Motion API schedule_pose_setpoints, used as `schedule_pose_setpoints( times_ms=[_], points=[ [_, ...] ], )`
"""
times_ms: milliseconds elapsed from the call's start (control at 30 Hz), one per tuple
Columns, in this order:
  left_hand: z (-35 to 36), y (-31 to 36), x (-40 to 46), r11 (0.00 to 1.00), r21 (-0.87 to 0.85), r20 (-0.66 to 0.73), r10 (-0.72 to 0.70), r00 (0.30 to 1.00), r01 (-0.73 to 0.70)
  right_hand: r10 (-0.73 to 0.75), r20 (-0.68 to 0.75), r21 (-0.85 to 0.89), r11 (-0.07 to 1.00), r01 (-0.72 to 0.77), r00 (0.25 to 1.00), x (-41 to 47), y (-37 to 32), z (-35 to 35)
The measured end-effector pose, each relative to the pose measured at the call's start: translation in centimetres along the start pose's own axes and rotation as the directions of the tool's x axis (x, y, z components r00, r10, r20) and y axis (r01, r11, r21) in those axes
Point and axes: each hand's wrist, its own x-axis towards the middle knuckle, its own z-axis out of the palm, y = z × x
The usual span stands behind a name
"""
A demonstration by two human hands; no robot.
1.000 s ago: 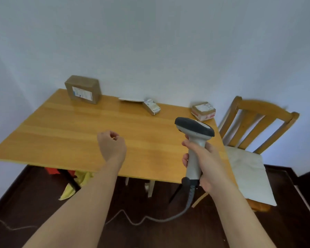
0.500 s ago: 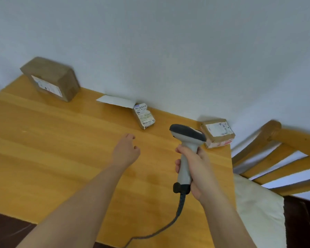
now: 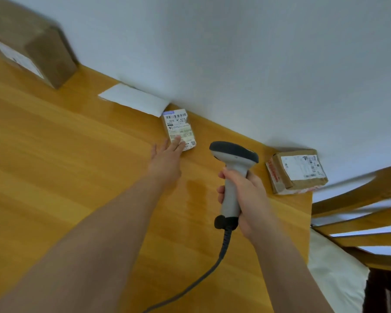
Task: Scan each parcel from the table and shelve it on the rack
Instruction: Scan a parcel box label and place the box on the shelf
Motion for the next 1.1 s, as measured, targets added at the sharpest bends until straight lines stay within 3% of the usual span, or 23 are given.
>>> schedule_pose_setpoints(
  times_ms=[267, 500, 667, 867, 933, 1000, 1067, 1100],
  points=[
    [2.3, -3.3, -10.4, 1.000, -0.023, -0.013, -0.004, 1.000, 0.004, 0.050, 0.033, -0.043, 0.998, -0.048, 0.998, -3.6, 1.4, 3.1],
    [3.4, -8.7, -19.8, 0.988, 0.068, 0.001, -0.136, 0.991, 0.135, 0.098, 0.259, -0.179, 0.982, -0.052, 0.961, -10.0, 3.3, 7.7],
    [2.7, -10.3, -22.2, 0.984, 0.049, 0.063, -0.177, 0.982, 0.174, 0.064, 0.353, -0.206, 0.978, 0.011, 0.934, -13.4, 3.8, 10.2],
    [2.1, -10.1, -22.3, 0.983, 0.046, 0.144, -0.182, 0.973, 0.177, -0.003, 0.322, -0.218, 0.973, 0.077, 0.947, -15.7, 3.1, 10.4],
    [2.5, -10.4, -22.1, 0.984, -0.041, 0.093, -0.170, 0.981, 0.174, -0.022, 0.321, -0.230, 0.968, 0.101, 0.947, -16.1, 2.8, 10.0],
    [3.2, -10.6, -21.9, 0.958, -0.223, -0.070, -0.200, 0.977, 0.180, -0.028, 0.321, -0.233, 0.966, 0.107, 0.947, -16.4, 2.5, 9.6],
    [3.8, -10.5, -21.8, 0.881, -0.424, -0.226, -0.330, 0.917, 0.212, -0.025, 0.314, -0.228, 0.968, 0.101, 0.949, -16.4, 2.3, 9.3],
    [3.8, -10.3, -21.6, 0.825, -0.507, -0.238, -0.414, 0.879, 0.251, -0.023, 0.311, -0.229, 0.968, 0.099, 0.950, -16.4, 2.2, 9.2]
  ],
)
